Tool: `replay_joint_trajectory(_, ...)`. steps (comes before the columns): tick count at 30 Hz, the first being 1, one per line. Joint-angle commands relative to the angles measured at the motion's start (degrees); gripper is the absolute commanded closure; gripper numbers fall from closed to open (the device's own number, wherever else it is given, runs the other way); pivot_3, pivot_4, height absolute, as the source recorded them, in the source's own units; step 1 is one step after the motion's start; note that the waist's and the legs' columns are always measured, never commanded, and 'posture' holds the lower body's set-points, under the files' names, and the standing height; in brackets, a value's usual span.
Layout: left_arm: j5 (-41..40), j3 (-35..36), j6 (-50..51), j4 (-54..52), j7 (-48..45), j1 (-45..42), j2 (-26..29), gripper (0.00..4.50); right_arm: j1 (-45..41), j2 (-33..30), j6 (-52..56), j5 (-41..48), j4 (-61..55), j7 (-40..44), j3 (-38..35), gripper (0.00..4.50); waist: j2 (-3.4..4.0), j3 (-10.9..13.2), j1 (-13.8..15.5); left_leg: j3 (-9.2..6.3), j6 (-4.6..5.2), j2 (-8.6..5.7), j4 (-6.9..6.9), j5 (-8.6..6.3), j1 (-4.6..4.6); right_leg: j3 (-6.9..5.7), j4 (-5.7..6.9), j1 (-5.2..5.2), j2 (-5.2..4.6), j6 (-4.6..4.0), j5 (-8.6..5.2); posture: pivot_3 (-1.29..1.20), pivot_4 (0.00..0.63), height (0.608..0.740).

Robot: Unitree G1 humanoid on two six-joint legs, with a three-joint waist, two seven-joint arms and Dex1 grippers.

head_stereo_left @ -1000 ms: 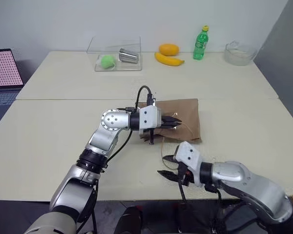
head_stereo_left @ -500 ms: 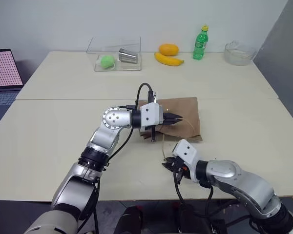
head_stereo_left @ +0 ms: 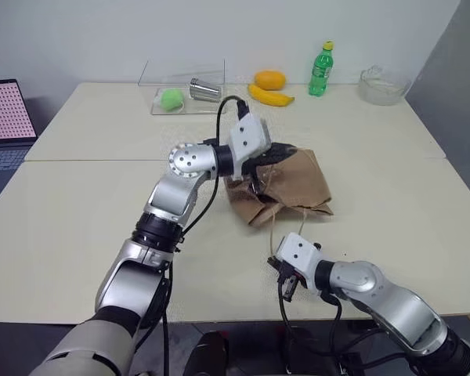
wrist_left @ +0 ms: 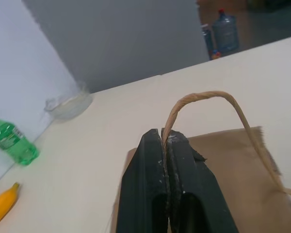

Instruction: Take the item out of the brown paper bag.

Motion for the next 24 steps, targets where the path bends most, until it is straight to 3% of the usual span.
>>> replay_joint_trajectory(1, -1.9, 5.3, 0.5, 2.3, 3.9, -5.7, -0.6, 4.50, 1.9, -1.0, 0.7, -2.2, 1.6, 1.3, 2.6, 4.46, 0.00, 0.0, 0.0, 0.01, 0.00, 0.00, 0.00, 0.00, 0.00, 0.01, -0.01, 0.00, 0.00, 0.00, 0.00, 0.00, 0.150, 0.740)
replay_joint_trajectory(11, -3.4, 9.5, -0.1, 10.3, 5.0, -13.9, -1.8, 4.50, 2.3, -0.5, 1.4, -4.8, 1.5, 3.7, 2.8, 4.46, -0.02, 0.0, 0.0, 0.00, 0.00, -0.01, 0.00, 0.00, 0.02, -0.01, -0.03, 0.04, -0.02, 0.01, 0.00, 0.00, 0.150, 0.740)
replay_joint_trajectory(18, -7.2, 10.6, 3.3, 7.3, 0.1, -12.9, -1.4, 4.50, 3.3, 2.7, -0.7, -4.2, 0.2, 2.1, -1.7, 4.46, -0.02, 0.0, 0.0, -0.02, 0.00, 0.00, 0.00, 0.00, 0.01, -0.02, -0.01, 0.03, -0.02, 0.00, 0.01, 0.00, 0.150, 0.740)
replay_joint_trajectory(21, -8.9, 9.9, 5.6, 3.4, -3.0, -10.5, -0.6, 4.50, 3.6, 3.8, -0.3, -3.9, -2.3, 1.5, -5.4, 3.91, -0.02, 0.0, -0.1, 0.01, 0.00, 0.00, 0.00, 0.00, 0.00, 0.01, 0.01, 0.01, -0.02, 0.00, 0.01, 0.00, 0.150, 0.740)
replay_joint_trajectory(24, -10.4, 9.4, 8.5, -1.2, -5.1, -8.1, -0.2, 4.50, 4.3, 2.6, 2.2, -2.3, -8.7, 2.5, -9.2, 2.89, -0.02, 0.0, -0.1, 0.02, -0.01, 0.01, 0.00, 0.00, 0.00, 0.03, 0.06, -0.04, -0.02, 0.00, 0.01, 0.00, 0.150, 0.740)
